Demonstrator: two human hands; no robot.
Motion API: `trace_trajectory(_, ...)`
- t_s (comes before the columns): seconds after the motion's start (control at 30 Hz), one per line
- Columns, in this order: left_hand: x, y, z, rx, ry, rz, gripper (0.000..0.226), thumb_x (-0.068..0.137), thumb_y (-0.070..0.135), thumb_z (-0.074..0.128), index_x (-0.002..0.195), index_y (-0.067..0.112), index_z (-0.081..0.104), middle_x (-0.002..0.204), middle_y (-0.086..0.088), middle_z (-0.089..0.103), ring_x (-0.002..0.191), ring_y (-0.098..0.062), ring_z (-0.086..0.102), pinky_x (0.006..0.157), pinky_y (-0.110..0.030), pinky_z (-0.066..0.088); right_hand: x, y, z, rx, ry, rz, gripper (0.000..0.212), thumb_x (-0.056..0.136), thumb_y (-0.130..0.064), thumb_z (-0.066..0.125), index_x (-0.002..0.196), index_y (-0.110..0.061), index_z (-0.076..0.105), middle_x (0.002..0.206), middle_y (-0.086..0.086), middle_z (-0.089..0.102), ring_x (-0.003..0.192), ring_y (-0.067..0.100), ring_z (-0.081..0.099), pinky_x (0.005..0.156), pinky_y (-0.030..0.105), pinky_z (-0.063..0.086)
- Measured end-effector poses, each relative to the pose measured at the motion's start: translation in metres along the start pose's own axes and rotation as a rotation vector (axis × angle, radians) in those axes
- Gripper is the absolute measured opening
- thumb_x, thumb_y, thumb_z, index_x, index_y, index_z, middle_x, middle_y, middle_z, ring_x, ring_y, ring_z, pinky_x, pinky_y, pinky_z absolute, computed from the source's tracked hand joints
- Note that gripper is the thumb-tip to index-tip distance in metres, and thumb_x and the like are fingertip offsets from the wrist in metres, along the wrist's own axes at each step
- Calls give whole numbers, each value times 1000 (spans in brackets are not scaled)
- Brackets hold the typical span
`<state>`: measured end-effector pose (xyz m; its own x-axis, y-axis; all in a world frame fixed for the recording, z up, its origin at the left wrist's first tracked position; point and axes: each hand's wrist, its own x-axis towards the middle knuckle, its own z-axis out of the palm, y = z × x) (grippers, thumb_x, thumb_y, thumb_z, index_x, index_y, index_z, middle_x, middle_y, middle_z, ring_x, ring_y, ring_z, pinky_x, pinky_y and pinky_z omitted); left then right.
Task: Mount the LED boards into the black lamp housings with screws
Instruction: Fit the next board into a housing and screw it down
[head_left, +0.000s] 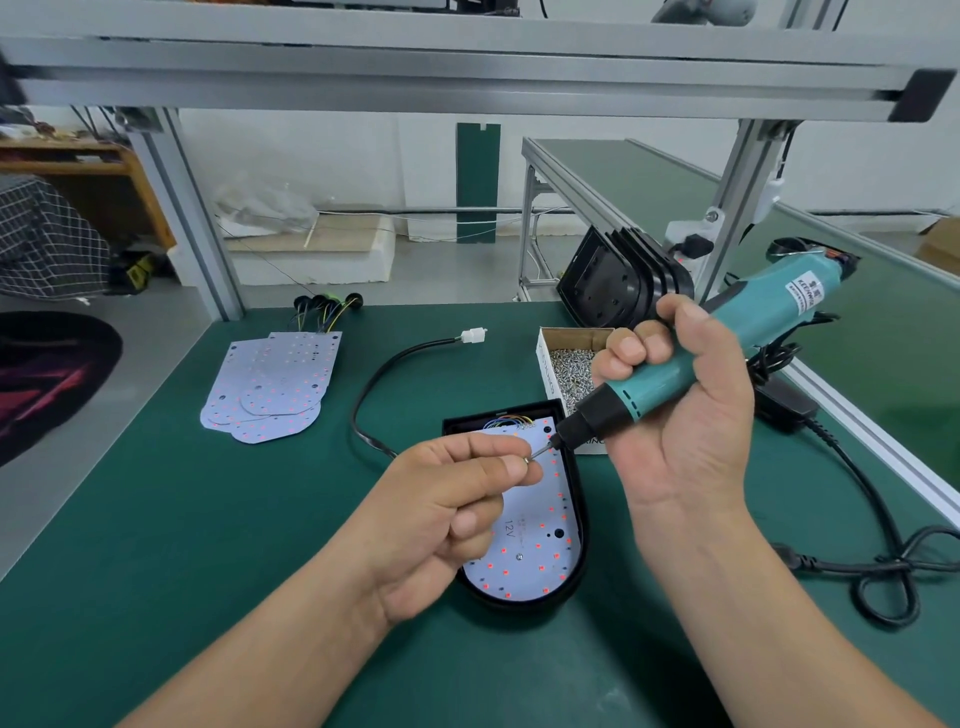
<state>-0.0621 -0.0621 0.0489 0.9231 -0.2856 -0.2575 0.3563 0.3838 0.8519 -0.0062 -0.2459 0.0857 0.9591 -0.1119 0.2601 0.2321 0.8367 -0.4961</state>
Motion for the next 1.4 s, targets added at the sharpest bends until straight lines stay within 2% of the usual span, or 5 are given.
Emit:
trace_trajectory(0.43, 5, -2, 0, 252, 169, 208, 16, 89, 3, 78, 90, 19, 82, 93, -10, 80, 45, -12, 26, 43, -20, 25, -1, 9, 0, -55, 75, -9, 11, 101, -19, 66, 104, -15, 56, 72, -1, 47, 69, 16, 51, 67, 26, 48)
trace_trajectory(0.93, 7, -9, 0, 450, 182, 298, 21, 91, 20, 83, 101, 37, 79, 100, -1, 81, 52, -10, 44, 46, -14, 37, 9, 11, -13, 47, 207, 38, 14, 101, -20, 66, 90, -13, 61, 71, -1, 47, 65, 16, 51, 61, 26, 48)
trace_trajectory(1.1, 9, -8, -5, 518, 208, 316, 24, 91, 20, 84, 110, 33, 77, 94, 5, 79, 52, -6, 53, 49, -14, 42, 13, 4, -14, 95, 226, 14, 14, 100, -18, 66, 89, -12, 60, 70, -1, 47, 63, 16, 51, 60, 26, 47)
trace_trajectory(1.23, 12, -1, -14, 996, 330, 452, 16, 91, 44, 80, 106, 41, 76, 93, 24, 69, 74, 3, 61, 66, -14, 46, 18, -3, -17, 117, 235, -20, 13, 98, -16, 66, 88, -11, 60, 70, 0, 48, 63, 16, 51, 60, 26, 47)
trace_trajectory(1.4, 21, 3, 6, 1631, 311, 410, 59, 86, 84, 51, 129, 46, 65, 115, 20, 52, 90, -6, 64, 81, -31, 52, 27, -11, -25, 68, 252, -70, 11, 97, -13, 64, 89, -13, 58, 70, 0, 47, 63, 16, 49, 62, 26, 46)
